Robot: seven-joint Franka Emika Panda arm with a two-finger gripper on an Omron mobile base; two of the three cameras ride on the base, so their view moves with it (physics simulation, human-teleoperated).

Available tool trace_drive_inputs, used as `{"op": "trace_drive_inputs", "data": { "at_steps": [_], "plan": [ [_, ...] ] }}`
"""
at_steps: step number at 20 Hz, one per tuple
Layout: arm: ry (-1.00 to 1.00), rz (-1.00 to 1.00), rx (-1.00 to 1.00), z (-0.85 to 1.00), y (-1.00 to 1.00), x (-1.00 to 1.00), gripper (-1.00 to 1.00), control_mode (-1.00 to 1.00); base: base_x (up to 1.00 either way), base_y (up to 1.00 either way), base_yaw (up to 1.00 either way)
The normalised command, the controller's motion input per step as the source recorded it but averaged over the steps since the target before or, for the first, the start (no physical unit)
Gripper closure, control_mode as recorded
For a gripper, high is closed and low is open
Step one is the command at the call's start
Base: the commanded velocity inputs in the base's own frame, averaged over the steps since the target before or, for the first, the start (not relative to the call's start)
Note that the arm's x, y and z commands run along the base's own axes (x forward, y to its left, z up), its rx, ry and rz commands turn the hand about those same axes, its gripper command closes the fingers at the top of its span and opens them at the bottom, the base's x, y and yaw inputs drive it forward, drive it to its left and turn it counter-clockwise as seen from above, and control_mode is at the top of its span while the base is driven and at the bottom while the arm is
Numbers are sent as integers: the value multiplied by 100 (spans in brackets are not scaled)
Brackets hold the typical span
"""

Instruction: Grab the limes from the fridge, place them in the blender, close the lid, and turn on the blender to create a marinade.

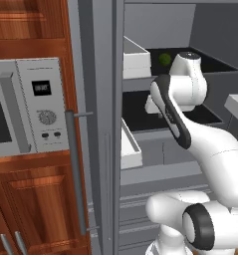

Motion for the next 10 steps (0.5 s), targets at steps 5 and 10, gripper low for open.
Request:
{"op": "trace_drive_inputs", "data": {
  "at_steps": [5,10],
  "plan": [
    [0,0,0,0,-2,-1,-100,-100,0,0,0],
    [-15,-3,0,12,-22,0,-100,-100,0,0,0]
  ]
}}
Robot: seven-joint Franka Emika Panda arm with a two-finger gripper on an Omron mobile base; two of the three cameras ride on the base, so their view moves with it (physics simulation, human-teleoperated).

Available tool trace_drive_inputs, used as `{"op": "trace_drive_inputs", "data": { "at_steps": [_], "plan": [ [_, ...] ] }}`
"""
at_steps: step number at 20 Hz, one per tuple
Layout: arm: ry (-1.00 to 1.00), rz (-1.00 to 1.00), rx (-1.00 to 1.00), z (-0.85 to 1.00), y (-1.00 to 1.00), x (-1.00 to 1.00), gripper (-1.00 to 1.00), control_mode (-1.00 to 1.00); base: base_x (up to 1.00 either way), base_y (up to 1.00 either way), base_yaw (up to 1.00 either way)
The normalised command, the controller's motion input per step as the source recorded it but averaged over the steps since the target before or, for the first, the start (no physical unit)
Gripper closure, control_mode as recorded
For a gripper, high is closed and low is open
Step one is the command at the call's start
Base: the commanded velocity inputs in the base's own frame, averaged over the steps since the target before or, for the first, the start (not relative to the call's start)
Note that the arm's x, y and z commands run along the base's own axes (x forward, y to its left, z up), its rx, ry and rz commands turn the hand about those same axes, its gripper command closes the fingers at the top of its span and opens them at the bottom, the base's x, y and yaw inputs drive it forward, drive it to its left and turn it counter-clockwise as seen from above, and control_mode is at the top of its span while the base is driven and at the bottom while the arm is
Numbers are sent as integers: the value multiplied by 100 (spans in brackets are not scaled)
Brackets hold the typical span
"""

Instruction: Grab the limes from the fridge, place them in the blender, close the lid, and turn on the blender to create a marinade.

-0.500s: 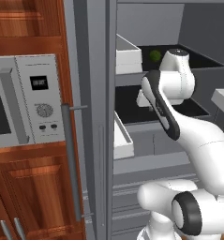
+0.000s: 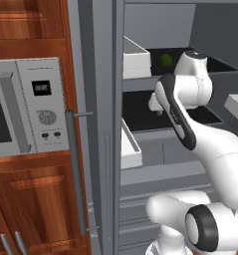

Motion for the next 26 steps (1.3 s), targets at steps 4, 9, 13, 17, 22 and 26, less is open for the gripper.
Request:
{"op": "trace_drive_inputs", "data": {
  "at_steps": [4,9,13,17,22,26],
  "plan": [
    [-20,-8,0,55,-19,1,-100,-100,0,0,0],
    [-24,-10,0,82,-10,2,-100,-100,0,0,0],
    [-22,-15,0,99,-17,12,-100,-100,0,0,0],
    [-16,-12,0,60,-14,68,-100,-100,0,0,0],
    [0,-2,0,0,-2,100,-100,-100,0,0,0],
    [0,0,0,0,-3,98,-100,-100,0,0,0]
  ]
}}
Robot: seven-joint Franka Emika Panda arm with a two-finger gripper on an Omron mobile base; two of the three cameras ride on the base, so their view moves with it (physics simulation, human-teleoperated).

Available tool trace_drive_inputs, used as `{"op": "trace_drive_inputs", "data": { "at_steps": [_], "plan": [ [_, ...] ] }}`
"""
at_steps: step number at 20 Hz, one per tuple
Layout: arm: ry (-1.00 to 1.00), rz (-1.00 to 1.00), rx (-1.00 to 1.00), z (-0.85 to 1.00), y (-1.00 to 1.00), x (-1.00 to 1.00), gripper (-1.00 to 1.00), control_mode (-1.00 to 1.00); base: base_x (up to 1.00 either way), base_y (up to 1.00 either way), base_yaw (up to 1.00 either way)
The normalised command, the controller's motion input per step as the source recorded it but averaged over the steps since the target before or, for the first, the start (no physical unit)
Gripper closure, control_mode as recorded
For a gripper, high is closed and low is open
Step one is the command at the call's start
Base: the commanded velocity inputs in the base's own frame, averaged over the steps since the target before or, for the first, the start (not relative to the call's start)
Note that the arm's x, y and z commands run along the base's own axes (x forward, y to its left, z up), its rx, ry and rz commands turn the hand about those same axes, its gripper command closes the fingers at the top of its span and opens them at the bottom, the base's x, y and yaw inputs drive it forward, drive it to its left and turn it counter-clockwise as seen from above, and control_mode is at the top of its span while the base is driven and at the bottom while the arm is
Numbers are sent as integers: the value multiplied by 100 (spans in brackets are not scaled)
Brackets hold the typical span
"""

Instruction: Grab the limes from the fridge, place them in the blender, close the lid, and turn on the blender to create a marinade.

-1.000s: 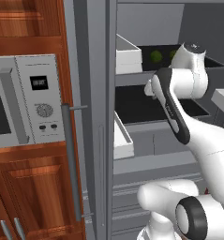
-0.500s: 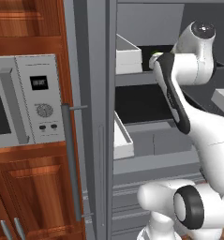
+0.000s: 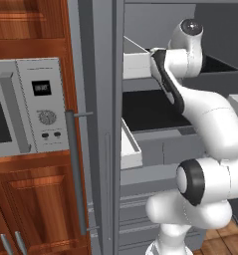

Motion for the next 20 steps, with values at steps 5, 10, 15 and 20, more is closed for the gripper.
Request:
{"op": "trace_drive_inputs", "data": {
  "at_steps": [5,10,15,20],
  "plan": [
    [0,6,0,0,-61,64,-100,-100,0,0,0],
    [5,2,0,-2,-15,21,-100,-100,0,0,0],
    [0,0,0,-22,0,48,-100,-100,0,0,0],
    [0,0,0,-16,0,50,-100,-100,0,0,0]
  ]
}}
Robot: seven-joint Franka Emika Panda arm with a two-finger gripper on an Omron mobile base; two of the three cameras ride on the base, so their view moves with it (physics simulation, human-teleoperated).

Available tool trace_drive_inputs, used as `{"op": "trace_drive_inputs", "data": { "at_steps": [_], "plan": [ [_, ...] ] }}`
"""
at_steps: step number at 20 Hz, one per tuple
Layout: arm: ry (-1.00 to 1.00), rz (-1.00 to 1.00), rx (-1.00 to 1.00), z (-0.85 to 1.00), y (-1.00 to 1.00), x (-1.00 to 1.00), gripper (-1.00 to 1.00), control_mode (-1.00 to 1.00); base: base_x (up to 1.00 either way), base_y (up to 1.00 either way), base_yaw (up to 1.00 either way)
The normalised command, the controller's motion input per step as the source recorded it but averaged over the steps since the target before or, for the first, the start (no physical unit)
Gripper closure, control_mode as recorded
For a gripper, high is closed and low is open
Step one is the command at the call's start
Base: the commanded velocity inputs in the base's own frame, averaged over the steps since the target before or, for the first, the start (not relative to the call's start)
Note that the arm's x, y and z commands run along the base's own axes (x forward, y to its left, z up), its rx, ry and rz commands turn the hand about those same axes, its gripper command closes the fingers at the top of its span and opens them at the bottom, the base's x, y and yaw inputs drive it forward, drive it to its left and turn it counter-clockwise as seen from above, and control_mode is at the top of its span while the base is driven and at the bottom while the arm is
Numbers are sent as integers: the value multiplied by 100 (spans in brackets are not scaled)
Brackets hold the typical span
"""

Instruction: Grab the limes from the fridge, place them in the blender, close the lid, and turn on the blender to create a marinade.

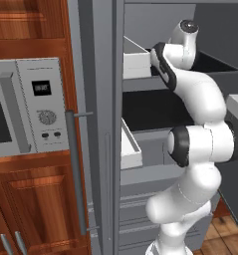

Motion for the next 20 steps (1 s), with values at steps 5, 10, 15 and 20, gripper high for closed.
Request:
{"op": "trace_drive_inputs", "data": {
  "at_steps": [5,10,15,20],
  "plan": [
    [0,0,0,-18,0,45,-100,-100,0,0,0],
    [0,0,0,-30,0,11,100,-100,0,0,0],
    [-2,0,0,-3,0,0,100,-100,0,0,0],
    [-3,0,0,-2,0,-27,100,-100,0,0,0]
  ]
}}
